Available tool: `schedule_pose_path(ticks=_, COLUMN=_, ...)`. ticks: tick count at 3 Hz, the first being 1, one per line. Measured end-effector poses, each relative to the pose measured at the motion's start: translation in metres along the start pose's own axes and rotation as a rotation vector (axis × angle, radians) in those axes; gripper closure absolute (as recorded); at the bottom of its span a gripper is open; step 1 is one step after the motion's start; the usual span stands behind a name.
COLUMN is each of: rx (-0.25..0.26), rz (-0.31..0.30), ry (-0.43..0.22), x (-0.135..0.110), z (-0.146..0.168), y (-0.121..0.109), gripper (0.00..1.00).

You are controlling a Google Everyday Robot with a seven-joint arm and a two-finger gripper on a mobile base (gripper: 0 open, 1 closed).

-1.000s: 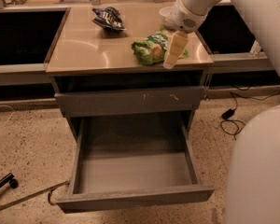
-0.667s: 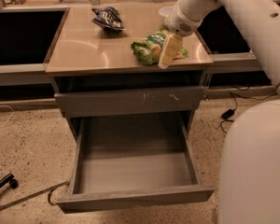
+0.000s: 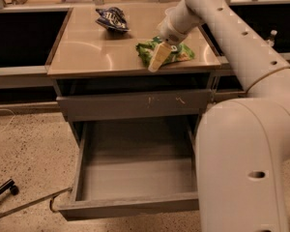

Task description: Place green rice chip bag into middle drawer

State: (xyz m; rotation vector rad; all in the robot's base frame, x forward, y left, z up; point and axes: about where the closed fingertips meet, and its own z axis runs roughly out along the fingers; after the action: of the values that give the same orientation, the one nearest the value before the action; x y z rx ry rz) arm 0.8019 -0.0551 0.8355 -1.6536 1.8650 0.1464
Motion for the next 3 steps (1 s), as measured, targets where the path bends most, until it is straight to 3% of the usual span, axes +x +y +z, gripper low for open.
schedule_pose_path(ticks=1, rx=-0.049, rz=0.0, ry=-0.011, x=-0.001, z=0.0364, y=-0.001, gripper=0.18)
schedule_pose_path(ticks=3, rx=-0.054, rz=0.002, ry=-0.012, x=-0.002, z=0.0373, y=-0.002, gripper=0.66)
